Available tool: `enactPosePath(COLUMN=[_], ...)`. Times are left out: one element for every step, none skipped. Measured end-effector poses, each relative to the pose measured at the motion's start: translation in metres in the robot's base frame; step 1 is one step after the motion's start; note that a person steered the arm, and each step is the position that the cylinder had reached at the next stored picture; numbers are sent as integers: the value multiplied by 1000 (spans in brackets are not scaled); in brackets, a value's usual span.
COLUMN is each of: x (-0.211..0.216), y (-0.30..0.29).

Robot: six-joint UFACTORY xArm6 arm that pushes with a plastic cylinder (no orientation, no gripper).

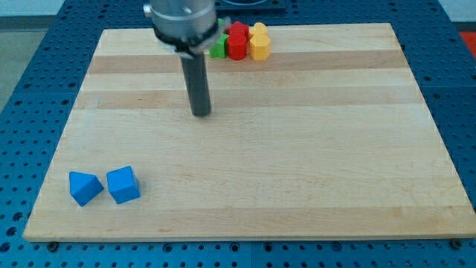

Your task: Place the red star and yellow hexagon in a vertical line

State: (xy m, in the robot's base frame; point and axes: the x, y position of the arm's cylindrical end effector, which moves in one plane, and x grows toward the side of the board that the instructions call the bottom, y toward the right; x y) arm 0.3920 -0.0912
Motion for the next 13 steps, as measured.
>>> enactPosePath(x=[-59,-109,-161,-201,-201,-199,-200,-200,-200,-200,-198,-198,-200], y=[-39,-66,-71,-70,-66,-53,-32,-13,5,28,44,64,86])
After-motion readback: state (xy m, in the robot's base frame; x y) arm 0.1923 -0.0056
